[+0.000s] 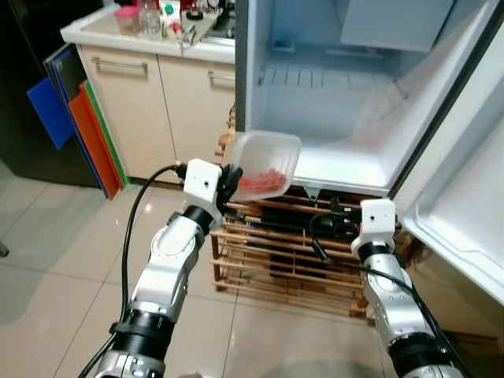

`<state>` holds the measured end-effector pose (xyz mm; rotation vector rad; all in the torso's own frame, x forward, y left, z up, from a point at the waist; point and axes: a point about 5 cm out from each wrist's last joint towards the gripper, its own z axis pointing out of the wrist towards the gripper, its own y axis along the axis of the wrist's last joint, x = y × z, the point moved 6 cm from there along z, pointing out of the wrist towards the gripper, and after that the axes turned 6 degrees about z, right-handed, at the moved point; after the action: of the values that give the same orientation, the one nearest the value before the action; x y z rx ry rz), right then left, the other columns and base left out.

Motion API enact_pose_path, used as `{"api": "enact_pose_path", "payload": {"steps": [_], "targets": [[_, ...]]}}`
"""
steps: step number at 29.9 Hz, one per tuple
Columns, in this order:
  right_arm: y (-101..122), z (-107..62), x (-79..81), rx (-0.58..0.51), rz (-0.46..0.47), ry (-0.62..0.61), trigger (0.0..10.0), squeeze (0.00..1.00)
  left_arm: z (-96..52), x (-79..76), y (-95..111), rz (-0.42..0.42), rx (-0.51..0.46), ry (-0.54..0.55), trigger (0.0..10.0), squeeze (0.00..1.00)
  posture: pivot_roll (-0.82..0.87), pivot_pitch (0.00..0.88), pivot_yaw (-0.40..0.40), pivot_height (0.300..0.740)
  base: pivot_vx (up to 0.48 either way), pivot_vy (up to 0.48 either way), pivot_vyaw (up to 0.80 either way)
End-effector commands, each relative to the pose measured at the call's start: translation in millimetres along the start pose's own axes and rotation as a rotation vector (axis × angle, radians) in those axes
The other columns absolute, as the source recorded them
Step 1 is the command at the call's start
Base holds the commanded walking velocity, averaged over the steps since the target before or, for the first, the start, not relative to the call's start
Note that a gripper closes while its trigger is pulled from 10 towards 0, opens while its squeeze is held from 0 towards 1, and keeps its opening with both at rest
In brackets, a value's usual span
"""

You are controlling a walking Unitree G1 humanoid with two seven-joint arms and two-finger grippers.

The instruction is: Restocking fridge

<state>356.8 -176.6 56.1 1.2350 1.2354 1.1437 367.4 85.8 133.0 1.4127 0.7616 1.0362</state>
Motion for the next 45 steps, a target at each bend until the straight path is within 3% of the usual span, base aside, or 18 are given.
{"api": "enact_pose_path", "payload": {"steps": [1, 29, 45], "targets": [[2.3, 3.5, -1.3, 0.002, 0.009, -0.009, 10.0, 0.00, 3.5, 3.2, 7.3, 0.012, -0.023, 0.002, 10.0, 0.00, -0.04, 0.000, -0.043, 0.705, 0.000, 0.000, 0.00], [1.6, 3.9, -0.3, 0.014, 0.009, -0.019, 10.0, 0.00, 5.8, 5.8, 7.1, 0.006, -0.019, 0.008, 10.0, 0.00, -0.04, 0.000, -0.046, 0.686, 0.000, 0.000, 0.00], [2.7, 4.4, 3.1, 0.014, -0.001, -0.010, 10.0, 0.00, 6.8, 6.1, 7.2, 0.004, -0.018, 0.008, 10.0, 0.00, -0.05, 0.000, -0.048, 0.678, 0.000, 0.000, 0.22]]}}
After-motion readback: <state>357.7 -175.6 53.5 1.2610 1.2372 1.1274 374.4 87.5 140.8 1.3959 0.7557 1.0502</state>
